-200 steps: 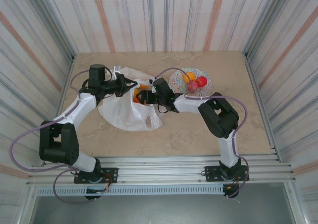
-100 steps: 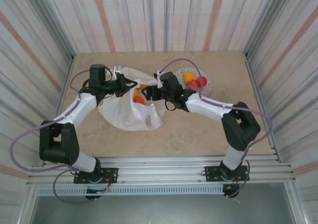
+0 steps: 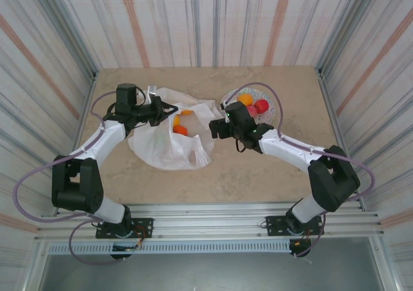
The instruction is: Place the fruits into the plastic bag
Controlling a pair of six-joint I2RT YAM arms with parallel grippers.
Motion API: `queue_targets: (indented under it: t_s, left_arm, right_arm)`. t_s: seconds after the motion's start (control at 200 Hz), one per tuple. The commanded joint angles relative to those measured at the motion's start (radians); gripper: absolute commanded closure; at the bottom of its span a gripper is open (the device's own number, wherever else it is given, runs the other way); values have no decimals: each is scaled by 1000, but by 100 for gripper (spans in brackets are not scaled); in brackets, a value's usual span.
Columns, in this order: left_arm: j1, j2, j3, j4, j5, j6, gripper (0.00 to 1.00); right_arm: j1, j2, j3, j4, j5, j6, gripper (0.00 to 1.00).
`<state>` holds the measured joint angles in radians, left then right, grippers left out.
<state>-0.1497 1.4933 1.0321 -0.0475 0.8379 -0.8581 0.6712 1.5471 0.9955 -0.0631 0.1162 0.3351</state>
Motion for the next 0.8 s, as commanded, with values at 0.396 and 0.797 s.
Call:
queue_targets:
  t_s: [0.396, 0.797]
  left_arm:
    - [7, 5, 2, 6, 10, 8, 100]
    - [7, 5, 1, 4, 12, 12, 100]
  right_arm:
    - [-102, 285, 131, 143, -256, -25, 26]
    - [-104, 213, 117, 87, -213, -99, 87]
